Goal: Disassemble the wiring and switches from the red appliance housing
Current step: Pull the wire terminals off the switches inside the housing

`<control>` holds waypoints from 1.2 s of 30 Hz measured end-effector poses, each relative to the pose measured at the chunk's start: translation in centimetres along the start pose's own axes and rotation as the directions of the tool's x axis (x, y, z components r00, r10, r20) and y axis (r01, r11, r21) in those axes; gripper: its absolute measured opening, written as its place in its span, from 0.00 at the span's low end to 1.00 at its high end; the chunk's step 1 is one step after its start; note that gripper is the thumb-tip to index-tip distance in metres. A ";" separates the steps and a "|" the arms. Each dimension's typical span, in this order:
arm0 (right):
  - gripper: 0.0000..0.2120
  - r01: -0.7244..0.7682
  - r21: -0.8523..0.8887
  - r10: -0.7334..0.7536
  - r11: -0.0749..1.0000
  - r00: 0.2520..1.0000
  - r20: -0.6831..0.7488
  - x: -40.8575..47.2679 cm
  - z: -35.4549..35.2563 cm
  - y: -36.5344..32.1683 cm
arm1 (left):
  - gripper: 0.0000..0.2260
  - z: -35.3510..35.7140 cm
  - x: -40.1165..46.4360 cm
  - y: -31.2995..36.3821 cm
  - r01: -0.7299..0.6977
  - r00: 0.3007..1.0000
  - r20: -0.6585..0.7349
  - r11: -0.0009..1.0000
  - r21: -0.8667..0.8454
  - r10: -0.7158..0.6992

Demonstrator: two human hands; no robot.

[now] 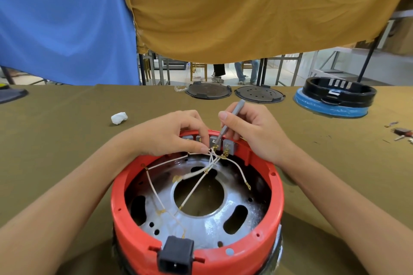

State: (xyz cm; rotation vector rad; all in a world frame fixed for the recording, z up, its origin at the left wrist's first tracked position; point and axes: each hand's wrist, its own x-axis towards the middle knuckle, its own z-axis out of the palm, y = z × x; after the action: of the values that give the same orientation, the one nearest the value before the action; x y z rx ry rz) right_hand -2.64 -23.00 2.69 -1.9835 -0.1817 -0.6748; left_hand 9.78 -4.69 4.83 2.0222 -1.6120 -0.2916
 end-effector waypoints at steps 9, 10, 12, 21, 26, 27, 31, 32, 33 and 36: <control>0.11 -0.010 -0.003 0.010 1.000 1.000 -0.001 -0.1 0.0 -0.1 | 0.02 0.0 0.0 0.0 0.002 1.000 0.002 1.000 -0.011 -0.002; 0.12 -0.010 0.005 0.010 1.000 1.000 -0.012 -0.1 0.0 -0.1 | 0.02 0.0 0.0 0.0 0.002 1.000 0.001 1.000 -0.013 -0.002; 0.13 -0.002 0.017 0.003 1.000 0.999 -0.044 -0.1 0.1 -0.1 | 0.03 0.0 0.0 0.0 0.005 1.000 -0.006 1.000 -0.020 -0.005; 0.12 0.012 0.035 -0.010 0.999 0.999 -0.044 -0.2 0.4 -0.4 | 0.14 -1.3 -0.7 0.0 0.089 0.995 0.059 0.987 -0.136 -0.081; 0.11 -0.022 0.014 0.021 1.000 1.000 0.011 -0.1 0.4 -0.6 | 0.14 -1.7 -1.1 -0.5 0.114 0.992 0.078 0.983 -0.144 -0.103; 0.11 -0.042 0.021 0.041 0.999 0.999 0.025 -0.1 0.3 -0.7 | 0.13 -1.6 -1.1 -0.6 0.108 0.993 0.071 0.985 -0.137 -0.099; 0.14 -0.083 0.068 0.083 0.994 0.997 0.002 0.0 -0.4 -1.0 | 0.12 -1.2 -1.1 -0.7 0.076 0.996 0.060 0.979 -0.188 -0.066; 0.14 -0.074 0.078 0.076 0.994 0.997 -0.019 0.0 -0.5 -1.1 | 0.12 -1.1 -1.1 -0.6 0.065 0.997 0.060 0.980 -0.189 -0.054; 0.14 -0.062 0.078 0.065 0.995 0.997 -0.039 -0.1 -0.4 -1.2 | 0.12 -0.9 -1.0 -0.5 0.055 0.997 0.061 0.981 -0.184 -0.045; 0.12 -0.042 0.064 0.045 0.997 0.998 -0.047 -0.2 0.3 -1.2 | 0.09 -0.7 -0.9 -0.2 0.037 0.998 0.060 0.989 -0.142 -0.029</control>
State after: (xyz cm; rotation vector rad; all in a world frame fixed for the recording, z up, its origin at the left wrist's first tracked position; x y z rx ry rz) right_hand -3.20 -22.13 3.46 -1.9038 -0.1287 -0.6805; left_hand 10.06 -3.63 5.17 1.9493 -1.5470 -0.4690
